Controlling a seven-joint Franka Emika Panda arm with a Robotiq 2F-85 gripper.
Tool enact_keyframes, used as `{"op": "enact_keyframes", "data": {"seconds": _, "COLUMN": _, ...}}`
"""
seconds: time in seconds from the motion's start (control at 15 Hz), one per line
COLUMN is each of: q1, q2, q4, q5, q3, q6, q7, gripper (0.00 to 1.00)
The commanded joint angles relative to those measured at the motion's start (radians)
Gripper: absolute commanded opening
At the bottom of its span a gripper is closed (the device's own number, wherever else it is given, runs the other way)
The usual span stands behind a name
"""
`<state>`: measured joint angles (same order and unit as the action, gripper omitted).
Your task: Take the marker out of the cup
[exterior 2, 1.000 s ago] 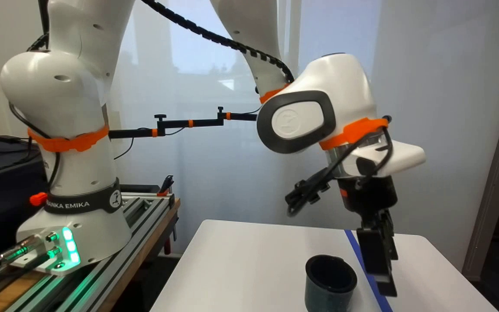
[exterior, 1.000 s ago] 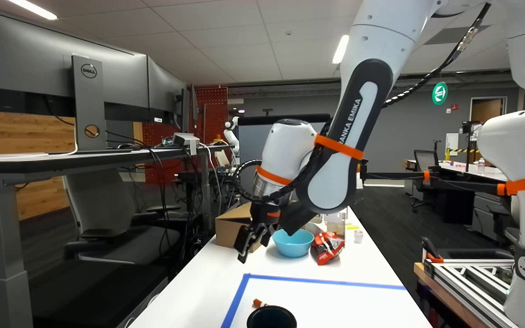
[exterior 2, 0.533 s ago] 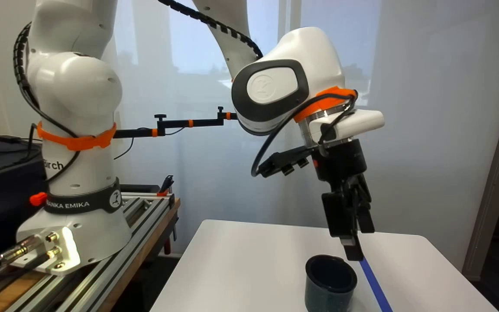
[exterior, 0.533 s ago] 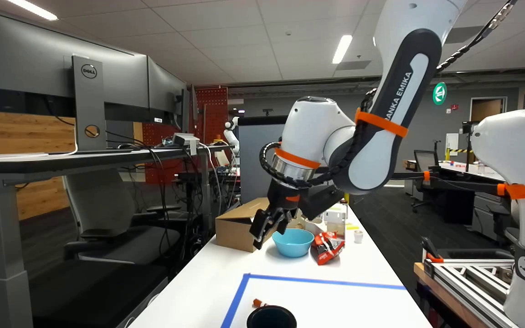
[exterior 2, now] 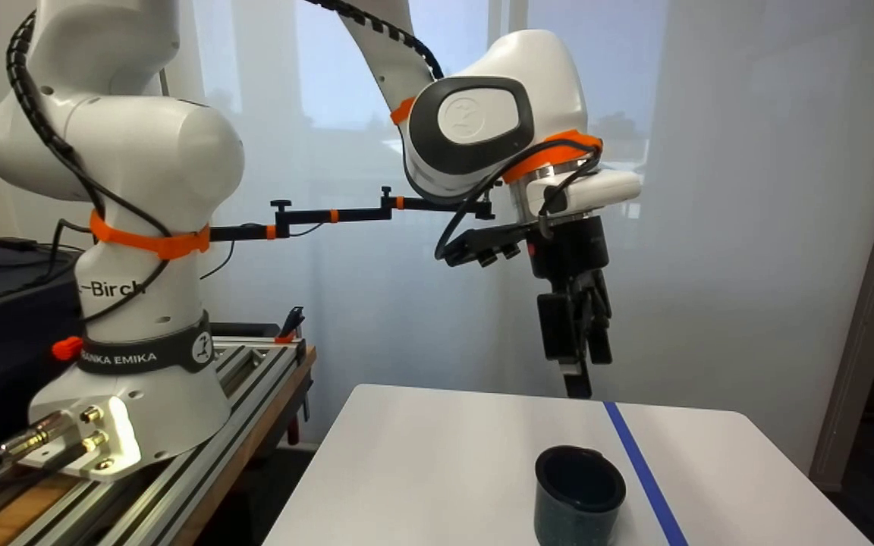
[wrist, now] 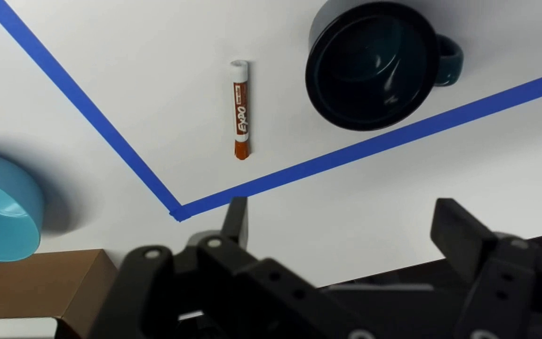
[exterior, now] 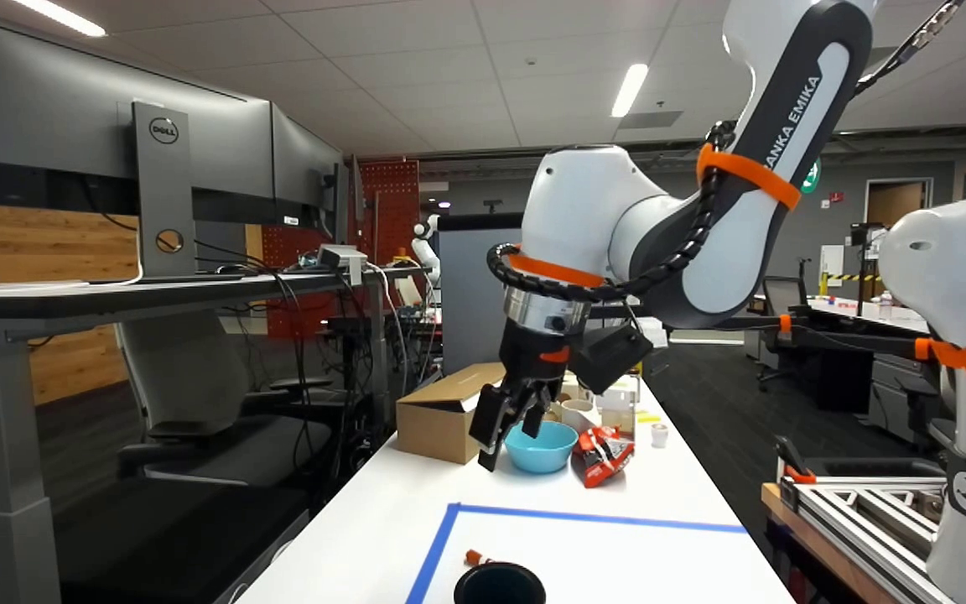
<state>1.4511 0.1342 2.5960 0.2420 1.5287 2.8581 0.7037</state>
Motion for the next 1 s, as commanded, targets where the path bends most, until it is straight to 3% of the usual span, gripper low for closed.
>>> {"op": "enact_keyframes", "data": {"seconds": 0.0, "q1": 0.165, "q2": -0.051, "q4": -0.038, "q5": -0.007, "q3": 0.144, "q6": -0.096, "q7": -0.008, "gripper": 1.00}}
{"op": "enact_keyframes", "data": {"seconds": 0.27, "q1": 0.289, "q2": -0.046, "q4": -0.073, "q5": -0.082, "q3": 0.261, "q6": -0.141, "q7": -0.061, "gripper": 1.00}}
{"op": "enact_keyframes", "data": {"seconds": 0.47, "q1": 0.375, "q2": -0.017, "q4": -0.092, "q5": -0.206, "q3": 0.351, "q6": -0.192, "q7": -0.143, "gripper": 1.00}}
{"op": "enact_keyframes", "data": {"seconds": 0.53, "q1": 0.303, "q2": -0.030, "q4": -0.071, "q5": -0.133, "q3": 0.279, "q6": -0.148, "q7": -0.083, "gripper": 1.00}}
{"op": "enact_keyframes", "data": {"seconds": 0.67, "q1": 0.335, "q2": -0.029, "q4": -0.080, "q5": -0.173, "q3": 0.314, "q6": -0.162, "q7": -0.117, "gripper": 1.00}}
{"op": "enact_keyframes", "data": {"seconds": 0.93, "q1": 0.344, "q2": -0.029, "q4": -0.081, "q5": -0.177, "q3": 0.322, "q6": -0.167, "q7": -0.119, "gripper": 1.00}}
